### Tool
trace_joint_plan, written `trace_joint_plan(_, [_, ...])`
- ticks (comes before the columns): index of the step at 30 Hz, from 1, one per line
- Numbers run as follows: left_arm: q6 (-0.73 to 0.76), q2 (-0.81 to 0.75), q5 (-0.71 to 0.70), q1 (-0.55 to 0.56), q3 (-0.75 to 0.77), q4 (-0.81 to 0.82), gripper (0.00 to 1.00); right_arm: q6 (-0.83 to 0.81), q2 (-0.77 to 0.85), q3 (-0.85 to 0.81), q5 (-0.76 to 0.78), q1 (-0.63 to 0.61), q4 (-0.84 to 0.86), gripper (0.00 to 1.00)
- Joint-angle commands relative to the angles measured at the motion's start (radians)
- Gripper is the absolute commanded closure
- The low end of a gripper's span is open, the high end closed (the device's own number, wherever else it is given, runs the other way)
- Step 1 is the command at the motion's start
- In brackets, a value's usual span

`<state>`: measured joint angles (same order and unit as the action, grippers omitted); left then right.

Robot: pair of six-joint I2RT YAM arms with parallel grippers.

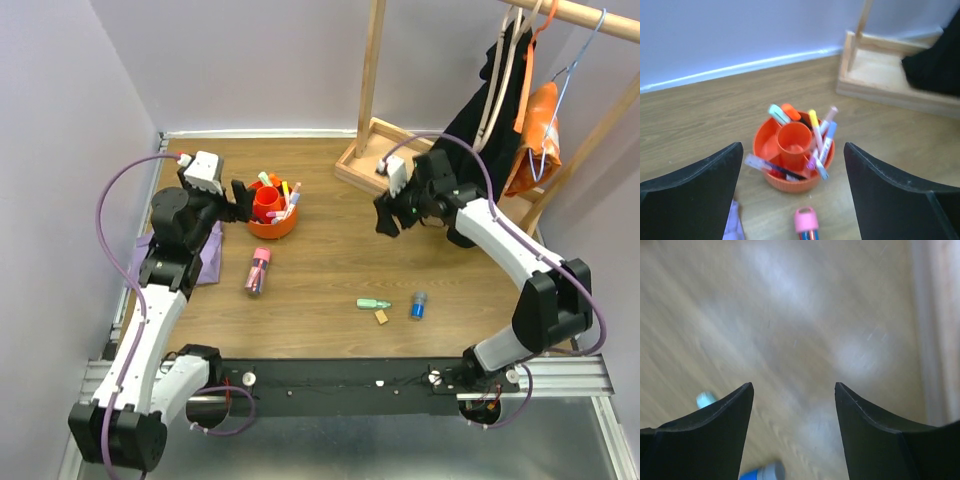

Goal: Sort the stationery into containers
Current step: Pick up the stationery from the center of the board.

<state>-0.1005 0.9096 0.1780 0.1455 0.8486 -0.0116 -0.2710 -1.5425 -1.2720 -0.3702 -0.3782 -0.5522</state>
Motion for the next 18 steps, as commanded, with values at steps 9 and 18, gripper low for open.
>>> trace_joint_plan(9, [0.711, 0.162, 0.655, 0.296, 0.079, -0.718, 0.15, 0.136, 0.289, 0.198, 0.094, 0.007, 0.051, 0.28])
trace_joint_plan(18, [0.723, 0.481, 0.43, 0.618, 0.128, -0.441, 0.2, 0.185, 0.302, -0.01, 0.246, 0.111, 0.081, 0.25])
